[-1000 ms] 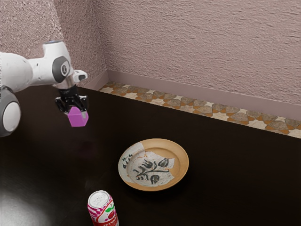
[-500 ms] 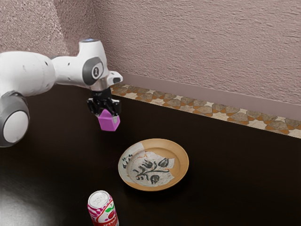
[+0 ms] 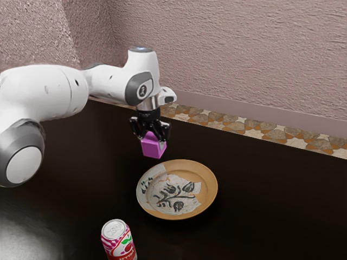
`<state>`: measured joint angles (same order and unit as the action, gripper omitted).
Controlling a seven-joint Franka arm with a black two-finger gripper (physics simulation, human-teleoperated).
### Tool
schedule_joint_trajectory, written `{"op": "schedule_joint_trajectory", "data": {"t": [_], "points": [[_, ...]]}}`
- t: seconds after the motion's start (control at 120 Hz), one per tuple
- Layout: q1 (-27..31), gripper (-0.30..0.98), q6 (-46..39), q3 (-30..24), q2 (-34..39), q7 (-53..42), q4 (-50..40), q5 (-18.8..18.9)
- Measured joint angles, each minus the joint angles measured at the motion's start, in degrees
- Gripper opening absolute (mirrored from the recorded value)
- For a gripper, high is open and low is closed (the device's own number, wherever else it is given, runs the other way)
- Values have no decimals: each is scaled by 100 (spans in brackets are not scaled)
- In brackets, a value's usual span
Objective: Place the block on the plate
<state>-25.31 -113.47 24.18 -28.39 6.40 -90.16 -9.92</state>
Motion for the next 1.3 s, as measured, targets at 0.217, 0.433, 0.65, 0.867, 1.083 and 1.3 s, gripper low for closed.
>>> {"op": "schedule_joint_trajectory", "data": {"t": [0.217,0.433,0.65,0.867,1.083,1.3], "points": [[-486,37,2,115,244,288,-372,40],[-791,37,-1,76,290,555,-511,72],[-1157,37,-34,42,253,787,-655,49],[-1401,37,-64,41,158,972,-774,-43],[-1418,55,-74,42,119,1074,-734,-23],[-1457,64,-64,43,208,1141,-679,107]]}}
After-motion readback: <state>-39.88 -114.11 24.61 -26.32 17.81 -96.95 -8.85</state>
